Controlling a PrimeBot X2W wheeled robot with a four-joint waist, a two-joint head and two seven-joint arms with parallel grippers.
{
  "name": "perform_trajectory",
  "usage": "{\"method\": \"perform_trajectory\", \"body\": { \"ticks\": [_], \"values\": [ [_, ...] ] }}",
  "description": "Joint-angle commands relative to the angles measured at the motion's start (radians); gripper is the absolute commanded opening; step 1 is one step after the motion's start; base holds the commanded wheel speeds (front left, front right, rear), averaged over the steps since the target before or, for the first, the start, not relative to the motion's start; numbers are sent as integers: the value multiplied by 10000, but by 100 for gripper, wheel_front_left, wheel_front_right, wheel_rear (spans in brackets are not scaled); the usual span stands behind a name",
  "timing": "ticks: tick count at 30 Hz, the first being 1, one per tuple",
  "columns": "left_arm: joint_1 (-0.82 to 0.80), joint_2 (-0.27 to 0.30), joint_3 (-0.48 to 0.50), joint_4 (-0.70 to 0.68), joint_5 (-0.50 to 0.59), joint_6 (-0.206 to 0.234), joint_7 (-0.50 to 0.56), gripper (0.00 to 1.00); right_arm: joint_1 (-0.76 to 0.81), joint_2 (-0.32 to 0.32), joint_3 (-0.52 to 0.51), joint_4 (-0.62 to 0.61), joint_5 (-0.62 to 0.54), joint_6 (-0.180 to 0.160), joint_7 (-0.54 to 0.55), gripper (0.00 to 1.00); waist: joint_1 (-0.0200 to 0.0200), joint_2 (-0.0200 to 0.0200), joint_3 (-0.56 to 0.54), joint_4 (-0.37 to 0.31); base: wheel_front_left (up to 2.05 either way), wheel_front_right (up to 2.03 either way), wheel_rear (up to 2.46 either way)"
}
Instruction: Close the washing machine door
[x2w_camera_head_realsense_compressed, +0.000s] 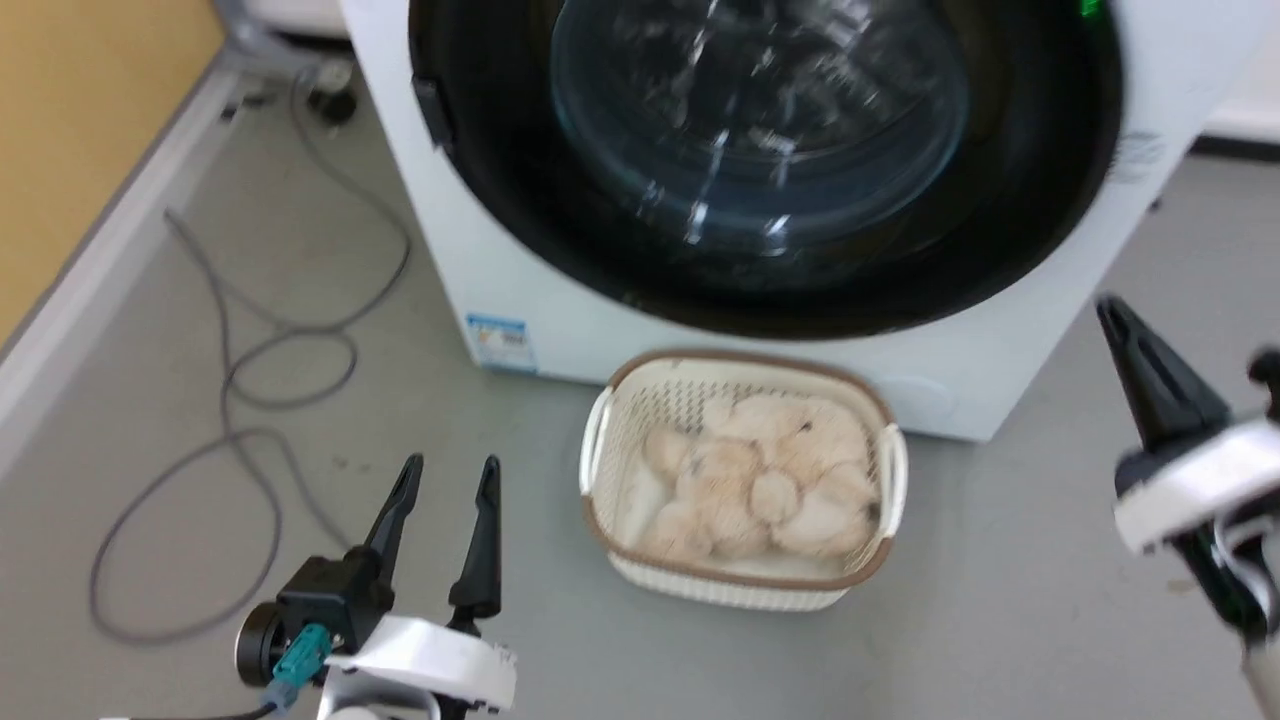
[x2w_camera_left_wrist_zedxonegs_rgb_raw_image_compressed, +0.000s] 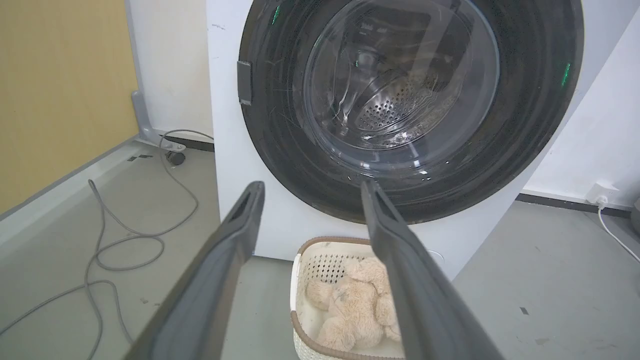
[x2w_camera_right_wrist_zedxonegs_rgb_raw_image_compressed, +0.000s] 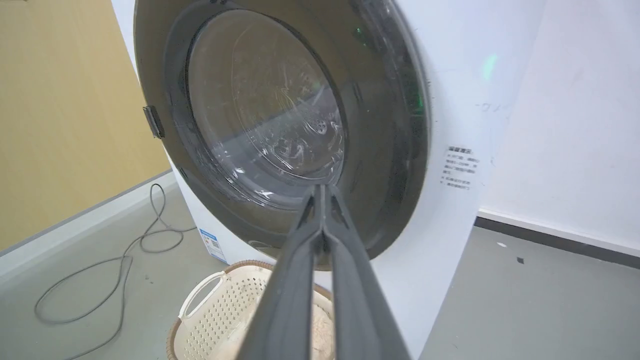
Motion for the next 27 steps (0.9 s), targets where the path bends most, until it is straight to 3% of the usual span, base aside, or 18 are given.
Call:
{"method": "perform_trajectory", "body": {
  "ticks": [1, 7, 16, 17, 18, 27],
  "values": [
    [181, 17, 68, 9, 54, 48, -55, 100, 505, 157, -305, -314, -126, -9, -63, 0, 1, 0, -455, -321, 0, 0, 0],
    [590, 74, 248, 15, 162, 82, -55, 100, 2447, 996, -1666, -1869, -1320, -9, 16, 0, 1, 0, -849, -536, 0, 0, 0],
    [832, 98, 165, 164, 342, 55, -55, 100, 4907, 3229, -3212, -4102, -3171, -9, 519, 0, 1, 0, -1120, -539, 0, 0, 0],
    [859, 98, 147, 185, 361, 55, -55, 100, 5144, 3465, -3300, -4291, -3309, -9, 541, 43, 1, 0, -1135, -541, 0, 0, 0],
    [885, 97, 129, 205, 369, 52, -55, 100, 5349, 3648, -3367, -4445, -3421, -9, 566, 100, 1, 0, -1148, -548, 0, 0, 0],
    [1149, 117, 2, 285, 492, 85, -55, 100, 6148, 4214, -3623, -4564, -3700, -9, 501, 100, 1, 0, -1276, -607, 0, 0, 0]
  ]
}}
